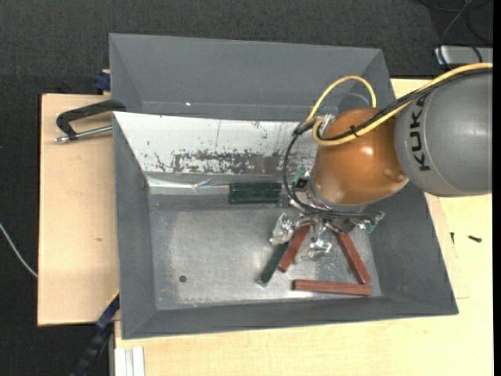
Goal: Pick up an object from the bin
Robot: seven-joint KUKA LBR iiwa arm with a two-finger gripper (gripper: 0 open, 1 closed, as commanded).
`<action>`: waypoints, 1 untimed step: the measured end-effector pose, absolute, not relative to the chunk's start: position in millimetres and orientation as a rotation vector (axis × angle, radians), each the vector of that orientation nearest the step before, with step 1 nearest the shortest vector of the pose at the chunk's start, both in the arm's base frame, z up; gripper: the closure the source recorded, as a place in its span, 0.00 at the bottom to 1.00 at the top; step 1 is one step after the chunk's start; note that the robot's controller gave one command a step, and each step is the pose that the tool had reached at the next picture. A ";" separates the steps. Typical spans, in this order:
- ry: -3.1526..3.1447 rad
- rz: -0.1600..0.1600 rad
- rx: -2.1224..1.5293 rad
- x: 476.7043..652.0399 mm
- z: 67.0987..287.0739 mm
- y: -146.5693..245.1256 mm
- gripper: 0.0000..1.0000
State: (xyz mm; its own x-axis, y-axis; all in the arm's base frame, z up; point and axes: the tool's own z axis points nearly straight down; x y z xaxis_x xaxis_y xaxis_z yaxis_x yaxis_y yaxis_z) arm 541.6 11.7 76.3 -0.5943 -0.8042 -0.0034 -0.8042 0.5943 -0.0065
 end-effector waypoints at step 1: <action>2.800 -0.007 -1.412 541.6 76.4 11.6 1.00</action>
Offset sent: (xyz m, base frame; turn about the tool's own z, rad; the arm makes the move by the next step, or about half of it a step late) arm -0.0094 -0.0093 0.1693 0.0467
